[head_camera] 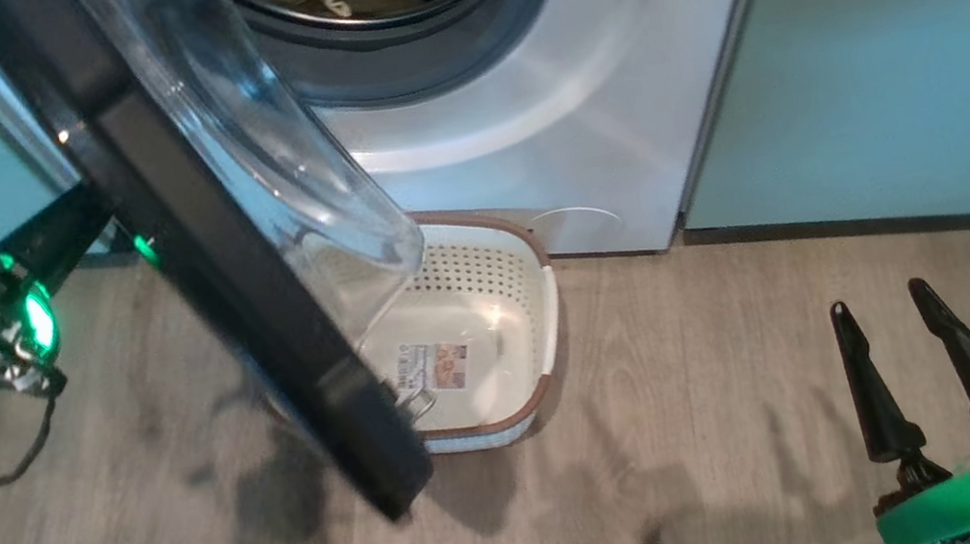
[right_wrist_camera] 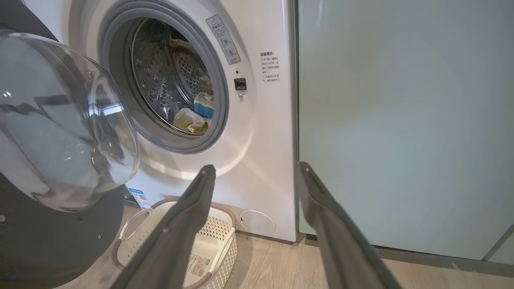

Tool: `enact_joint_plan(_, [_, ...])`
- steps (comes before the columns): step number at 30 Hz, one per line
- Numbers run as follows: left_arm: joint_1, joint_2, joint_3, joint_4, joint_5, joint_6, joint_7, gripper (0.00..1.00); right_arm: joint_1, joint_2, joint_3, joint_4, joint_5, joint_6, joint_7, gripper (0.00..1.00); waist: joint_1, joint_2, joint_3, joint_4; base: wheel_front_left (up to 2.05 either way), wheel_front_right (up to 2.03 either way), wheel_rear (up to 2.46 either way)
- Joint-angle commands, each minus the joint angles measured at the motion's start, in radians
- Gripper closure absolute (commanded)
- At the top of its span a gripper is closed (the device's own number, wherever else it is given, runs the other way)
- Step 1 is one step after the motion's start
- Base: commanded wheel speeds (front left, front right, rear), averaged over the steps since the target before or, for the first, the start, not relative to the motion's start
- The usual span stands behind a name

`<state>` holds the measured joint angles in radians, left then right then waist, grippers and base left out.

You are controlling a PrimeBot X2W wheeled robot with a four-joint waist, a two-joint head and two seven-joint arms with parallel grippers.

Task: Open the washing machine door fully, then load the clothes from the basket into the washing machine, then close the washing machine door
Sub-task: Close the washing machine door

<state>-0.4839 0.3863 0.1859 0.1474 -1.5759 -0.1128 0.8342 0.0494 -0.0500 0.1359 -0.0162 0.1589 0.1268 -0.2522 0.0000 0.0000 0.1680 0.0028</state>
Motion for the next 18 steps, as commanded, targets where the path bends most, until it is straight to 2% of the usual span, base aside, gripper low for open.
enact_joint_plan(1, [-0.067,0.037,0.033,-0.032,-0.001,-0.011,-0.005,1.0,-0.051,0.0,0.021,-0.036,0.005,0.004,-0.009,0.0,0.0,0.0,0.005,-0.021,0.0,0.0,0.0])
enact_joint_plan(10, [-0.144,-0.001,0.0,0.021,0.033,-0.015,-0.047,1.0,-0.067,0.0,0.018,-0.036,0.023,0.004,-0.009,0.0,0.0,0.0,0.017,-0.102,0.0,0.0,0.0])
enact_joint_plan(18, [-0.191,-0.019,-0.003,0.075,0.043,-0.017,-0.08,1.0,-0.078,0.0,0.019,-0.036,0.03,0.004,-0.009,0.0,0.0,0.0,0.024,-0.13,0.0,0.0,0.0])
